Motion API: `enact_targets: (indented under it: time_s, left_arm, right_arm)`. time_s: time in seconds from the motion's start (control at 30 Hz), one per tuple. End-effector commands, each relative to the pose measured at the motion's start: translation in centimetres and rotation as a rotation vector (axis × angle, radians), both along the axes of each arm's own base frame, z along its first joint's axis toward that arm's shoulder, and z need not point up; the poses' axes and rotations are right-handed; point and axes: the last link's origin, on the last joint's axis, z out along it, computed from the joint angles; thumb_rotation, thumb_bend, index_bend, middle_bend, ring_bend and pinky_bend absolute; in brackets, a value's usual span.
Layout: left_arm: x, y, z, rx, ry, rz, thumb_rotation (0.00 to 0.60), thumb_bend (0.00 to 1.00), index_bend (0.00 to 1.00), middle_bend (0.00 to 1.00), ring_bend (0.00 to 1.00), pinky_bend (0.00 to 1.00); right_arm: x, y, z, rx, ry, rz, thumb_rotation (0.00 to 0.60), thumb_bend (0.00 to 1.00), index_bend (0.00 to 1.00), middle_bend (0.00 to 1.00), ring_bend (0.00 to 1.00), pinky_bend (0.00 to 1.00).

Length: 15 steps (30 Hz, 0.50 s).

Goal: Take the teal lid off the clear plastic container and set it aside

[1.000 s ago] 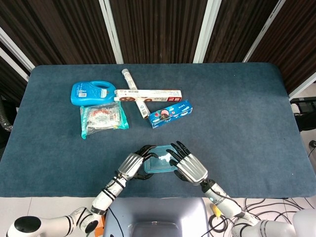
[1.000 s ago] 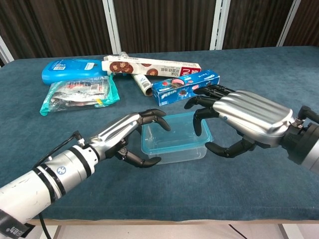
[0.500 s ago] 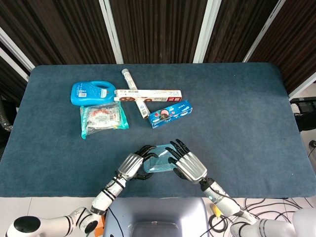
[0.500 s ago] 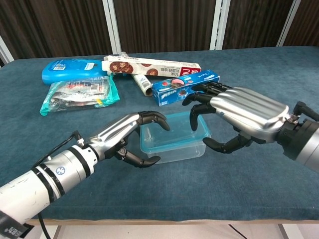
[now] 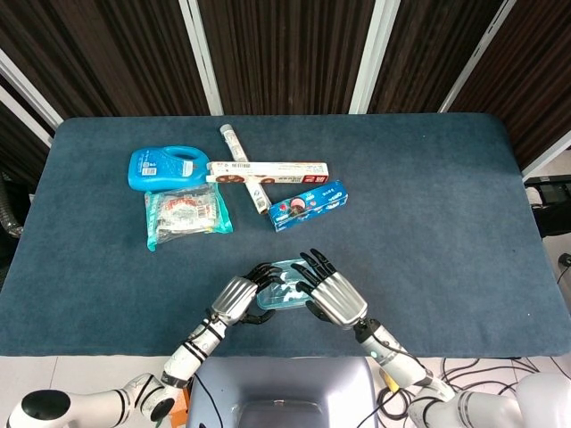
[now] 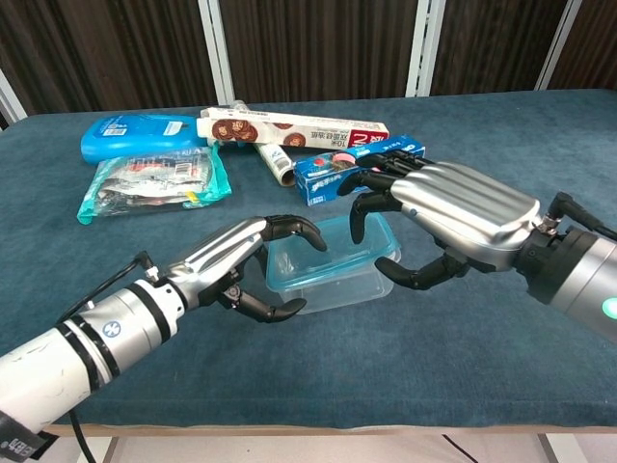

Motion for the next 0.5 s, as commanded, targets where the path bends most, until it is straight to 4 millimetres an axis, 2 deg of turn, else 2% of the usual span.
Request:
enact_targets:
  time_s: [0.03,0.3,0.5]
  left_arm:
    - [-0.02,-0.06,-0.01,0.002,0.006,-0.006,0.6,0.33,0.55,0.41,0.25,0.35]
    - [-0.14,-0.13,-0.03,0.007,0.019,-0.011,0.6,0.33,0.56,0.41,0.25,0.35]
    - [0.04,-0.1,0.06,0.013,0.014,-0.013,0.6,0.33,0.56,0.42,0.25,0.35]
  right_arm:
    - [0.16,0.04,-0.01,0.002,-0.001,0.004,0.6,0.37,0.43,0.16,0.01,0.0]
    - [0.35,-0.19,0.34,-0.002,-0.003,-0.005,0.6,0.38,0.44,0.16,0.01,0.0]
    - [0.39,-0.49,-0.59,0.015,0.026,-0.022,0.6,0.37,0.45,0.16,0.01,0.0]
